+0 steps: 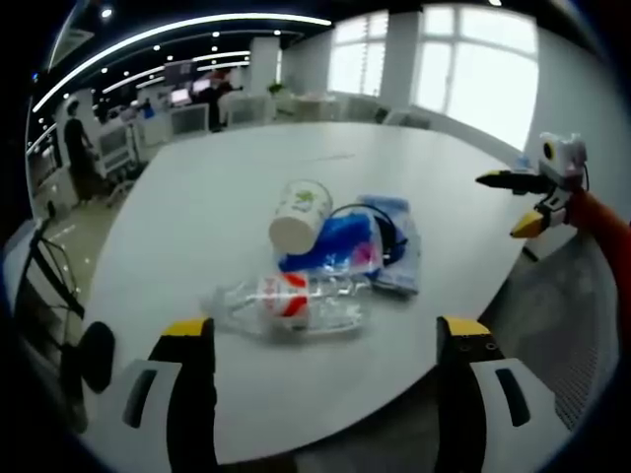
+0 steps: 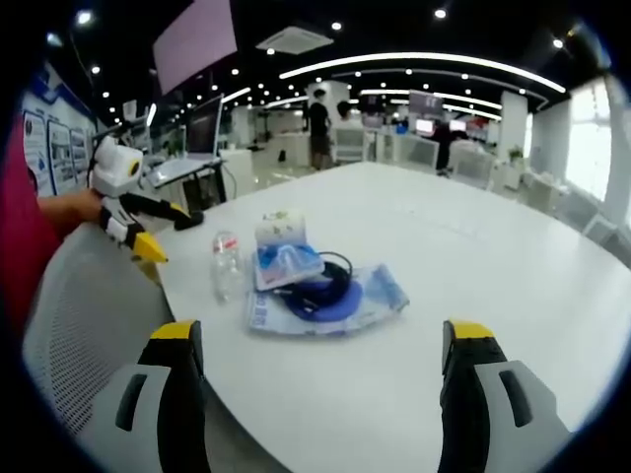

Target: Arrange the tabletop items into an orderly group along one side of the table until the central work area is clear of visible clutter.

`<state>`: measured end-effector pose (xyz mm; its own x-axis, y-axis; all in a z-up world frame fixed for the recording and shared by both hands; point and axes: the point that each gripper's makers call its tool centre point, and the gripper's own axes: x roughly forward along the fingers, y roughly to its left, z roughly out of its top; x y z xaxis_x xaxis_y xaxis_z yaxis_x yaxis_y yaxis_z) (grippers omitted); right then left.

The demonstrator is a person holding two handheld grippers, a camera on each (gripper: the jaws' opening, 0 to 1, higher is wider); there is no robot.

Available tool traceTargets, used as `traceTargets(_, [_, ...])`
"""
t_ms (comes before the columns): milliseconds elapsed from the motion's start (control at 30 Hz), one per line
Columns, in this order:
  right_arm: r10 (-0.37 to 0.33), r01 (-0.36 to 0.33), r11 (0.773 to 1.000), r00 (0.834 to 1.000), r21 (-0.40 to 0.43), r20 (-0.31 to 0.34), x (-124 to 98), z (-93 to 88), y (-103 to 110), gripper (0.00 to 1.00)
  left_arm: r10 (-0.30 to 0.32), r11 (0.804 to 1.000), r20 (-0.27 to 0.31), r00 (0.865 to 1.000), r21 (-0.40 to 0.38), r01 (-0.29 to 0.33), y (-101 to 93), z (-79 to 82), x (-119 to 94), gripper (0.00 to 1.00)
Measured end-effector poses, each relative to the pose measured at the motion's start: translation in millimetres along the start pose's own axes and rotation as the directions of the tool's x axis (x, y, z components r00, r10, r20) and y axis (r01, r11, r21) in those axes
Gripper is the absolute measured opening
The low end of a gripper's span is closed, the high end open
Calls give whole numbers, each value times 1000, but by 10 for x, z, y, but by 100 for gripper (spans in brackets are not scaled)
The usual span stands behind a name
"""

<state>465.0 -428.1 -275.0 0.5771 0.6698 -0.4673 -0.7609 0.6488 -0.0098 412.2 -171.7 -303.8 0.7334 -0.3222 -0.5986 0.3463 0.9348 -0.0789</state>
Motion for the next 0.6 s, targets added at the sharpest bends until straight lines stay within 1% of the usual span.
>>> traceTargets(200, [20, -21, 999, 1000, 42, 14, -9, 13, 0, 99, -2, 1000, -3, 1000, 1, 2, -2, -6, 3, 89])
traceTargets(367, [15, -15, 1000, 1000, 20, 2, -44, 9, -55, 99, -3, 1000, -3, 1000, 2, 3, -6, -6, 2, 89])
traceTargets(467, [19, -20, 999, 1000, 29, 20, -76, 87, -88, 99, -6, 1000, -4, 1000, 4, 6, -12, -7, 2, 89])
traceTargets(500, [23, -24, 999, 999, 31, 22, -79, 104, -94, 96, -6, 1000, -5, 1000, 5, 6, -13, -9, 2, 89])
traceTargets(533, [26, -27, 999, 999, 30, 24, -79, 121, -96, 95, -6, 1000, -6, 1000, 5, 6, -15, -9, 2, 89])
traceTargets(600, [21, -21, 999, 999, 26, 28, -72, 158, -124, 96, -6, 1000, -4, 1000, 4, 6, -13, -6, -1, 89])
